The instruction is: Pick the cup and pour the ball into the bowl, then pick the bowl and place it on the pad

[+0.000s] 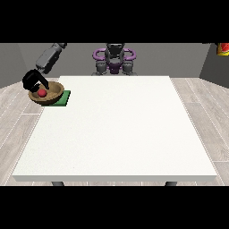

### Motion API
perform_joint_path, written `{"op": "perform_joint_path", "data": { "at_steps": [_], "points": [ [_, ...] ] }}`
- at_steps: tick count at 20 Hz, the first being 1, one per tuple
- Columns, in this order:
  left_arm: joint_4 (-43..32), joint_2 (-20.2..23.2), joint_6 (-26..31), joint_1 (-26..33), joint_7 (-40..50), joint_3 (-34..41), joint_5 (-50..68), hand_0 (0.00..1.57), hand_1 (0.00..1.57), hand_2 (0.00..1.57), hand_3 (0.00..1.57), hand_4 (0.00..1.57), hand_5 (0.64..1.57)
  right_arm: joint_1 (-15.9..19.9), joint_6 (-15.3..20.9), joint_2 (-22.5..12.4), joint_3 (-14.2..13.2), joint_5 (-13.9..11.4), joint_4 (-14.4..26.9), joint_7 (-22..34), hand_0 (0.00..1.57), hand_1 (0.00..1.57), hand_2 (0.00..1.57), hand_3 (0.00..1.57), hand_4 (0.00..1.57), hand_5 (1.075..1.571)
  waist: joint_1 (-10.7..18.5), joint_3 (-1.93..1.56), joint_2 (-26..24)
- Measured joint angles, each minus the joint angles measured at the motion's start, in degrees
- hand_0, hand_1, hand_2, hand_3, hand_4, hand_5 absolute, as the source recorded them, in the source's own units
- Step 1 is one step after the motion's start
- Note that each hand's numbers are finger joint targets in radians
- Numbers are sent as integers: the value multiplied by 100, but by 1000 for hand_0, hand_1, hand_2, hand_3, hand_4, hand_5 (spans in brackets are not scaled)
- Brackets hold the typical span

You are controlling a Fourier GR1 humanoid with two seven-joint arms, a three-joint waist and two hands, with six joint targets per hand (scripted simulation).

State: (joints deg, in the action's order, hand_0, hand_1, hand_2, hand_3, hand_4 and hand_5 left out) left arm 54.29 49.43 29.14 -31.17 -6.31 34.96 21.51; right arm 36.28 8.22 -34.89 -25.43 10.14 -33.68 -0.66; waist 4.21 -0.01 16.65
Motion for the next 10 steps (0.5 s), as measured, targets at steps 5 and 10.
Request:
{"op": "perform_joint_path", "data": {
  "at_steps": [5, 10],
  "points": [
    [97, -67, -60, -16, -64, -62, 14, 0, 0, 0, 0, 1206, 1569, 94, -197, -53, 271, -216, 139, 50, 0, 0, 0, 0, 0, 1407, 111, -2, 59],
    [391, -265, -270, -26, 264, -264, 57, 0, 0, 0, 0, 1190, 1569, 165, -328, -86, 488, -399, 311, 228, 0, 0, 0, 0, 0, 1383, 97, -4, -279]
  ]
}}
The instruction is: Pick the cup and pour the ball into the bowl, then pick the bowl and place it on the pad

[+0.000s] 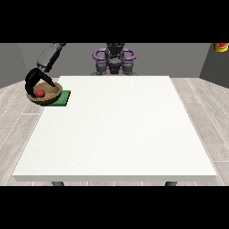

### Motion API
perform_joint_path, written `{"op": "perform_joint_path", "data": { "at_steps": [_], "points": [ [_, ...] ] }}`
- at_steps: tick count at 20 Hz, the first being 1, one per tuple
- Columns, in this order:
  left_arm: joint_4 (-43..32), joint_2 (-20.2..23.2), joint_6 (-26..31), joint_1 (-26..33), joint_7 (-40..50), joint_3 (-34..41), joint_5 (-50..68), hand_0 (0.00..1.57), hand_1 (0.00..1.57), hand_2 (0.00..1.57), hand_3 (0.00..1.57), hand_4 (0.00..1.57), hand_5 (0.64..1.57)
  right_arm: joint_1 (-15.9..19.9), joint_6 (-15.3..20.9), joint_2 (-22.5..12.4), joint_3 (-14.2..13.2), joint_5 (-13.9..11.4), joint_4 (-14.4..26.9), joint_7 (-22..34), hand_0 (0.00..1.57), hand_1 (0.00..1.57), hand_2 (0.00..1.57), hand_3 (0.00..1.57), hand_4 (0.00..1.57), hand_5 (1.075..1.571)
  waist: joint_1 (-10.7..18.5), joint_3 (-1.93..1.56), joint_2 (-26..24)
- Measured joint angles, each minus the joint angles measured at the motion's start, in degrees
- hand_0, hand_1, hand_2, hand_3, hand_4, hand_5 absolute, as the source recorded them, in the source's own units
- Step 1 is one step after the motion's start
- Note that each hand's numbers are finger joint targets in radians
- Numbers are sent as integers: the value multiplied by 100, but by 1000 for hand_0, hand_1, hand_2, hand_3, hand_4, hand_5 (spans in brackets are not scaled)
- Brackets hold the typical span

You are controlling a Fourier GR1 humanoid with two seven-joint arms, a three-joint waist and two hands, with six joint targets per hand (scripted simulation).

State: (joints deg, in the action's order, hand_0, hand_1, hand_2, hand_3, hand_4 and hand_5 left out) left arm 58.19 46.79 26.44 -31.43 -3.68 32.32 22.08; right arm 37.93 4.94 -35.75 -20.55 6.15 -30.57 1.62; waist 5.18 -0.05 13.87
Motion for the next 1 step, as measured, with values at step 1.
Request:
{"op": "perform_joint_path", "data": {
  "at_steps": [1],
  "points": [
    [-12, -67, 7, 83, -25, -43, -34, 0, 0, 0, 0, 1190, 1569, 22, -81, -113, 35, -27, -11, 146, 0, 0, 0, 0, 200, 1375, -4, 1, -124]
  ]
}}
